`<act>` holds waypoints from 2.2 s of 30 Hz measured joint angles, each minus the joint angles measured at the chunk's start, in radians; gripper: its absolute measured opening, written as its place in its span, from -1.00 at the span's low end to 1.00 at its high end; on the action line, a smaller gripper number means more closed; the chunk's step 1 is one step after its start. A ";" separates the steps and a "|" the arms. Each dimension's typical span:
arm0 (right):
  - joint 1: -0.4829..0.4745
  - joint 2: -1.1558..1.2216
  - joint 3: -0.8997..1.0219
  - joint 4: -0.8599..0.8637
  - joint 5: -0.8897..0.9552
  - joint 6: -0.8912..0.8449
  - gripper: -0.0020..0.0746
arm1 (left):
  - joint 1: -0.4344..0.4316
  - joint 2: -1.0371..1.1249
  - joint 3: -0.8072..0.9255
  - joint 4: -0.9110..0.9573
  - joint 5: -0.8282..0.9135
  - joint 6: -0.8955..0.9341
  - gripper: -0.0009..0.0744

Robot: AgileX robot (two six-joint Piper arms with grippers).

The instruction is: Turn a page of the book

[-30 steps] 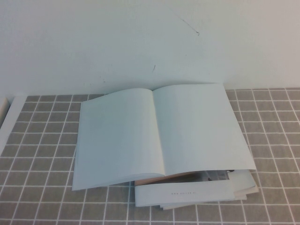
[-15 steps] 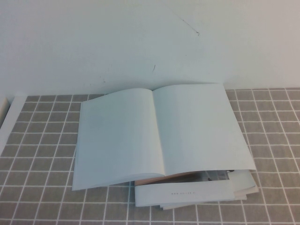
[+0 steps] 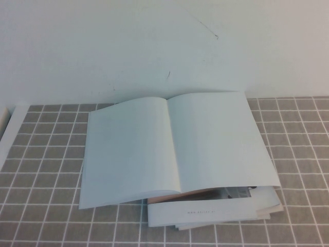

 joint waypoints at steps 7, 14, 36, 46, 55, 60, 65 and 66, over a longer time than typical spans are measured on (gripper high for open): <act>-0.094 -0.133 0.178 -0.091 -0.077 0.085 -0.95 | 0.000 0.000 -0.001 0.000 0.002 0.000 -0.99; -0.107 -0.133 0.189 -0.095 -0.116 0.097 -0.95 | 0.000 0.000 -0.001 0.000 0.004 0.000 -0.99; -0.206 -0.133 0.189 -0.096 -0.122 0.192 -0.95 | 0.000 0.000 -0.001 0.000 0.004 -0.015 -0.99; -0.206 -0.133 0.189 -0.096 -0.122 0.192 -0.95 | 0.000 0.000 -0.002 0.000 0.004 -0.015 -0.99; -0.206 -0.133 0.189 -0.096 -0.122 0.192 -0.95 | 0.000 0.000 -0.002 0.000 0.004 -0.015 -0.99; -0.206 -0.133 0.189 -0.096 -0.122 0.192 -0.95 | 0.000 0.000 -0.002 0.000 0.004 -0.015 -0.99; -0.206 -0.133 0.189 -0.096 -0.122 0.192 -0.95 | 0.000 0.000 -0.002 0.000 0.004 -0.015 -0.99; -0.206 -0.133 0.189 -0.096 -0.122 0.192 -0.95 | 0.000 0.000 -0.002 0.000 0.004 -0.015 -0.99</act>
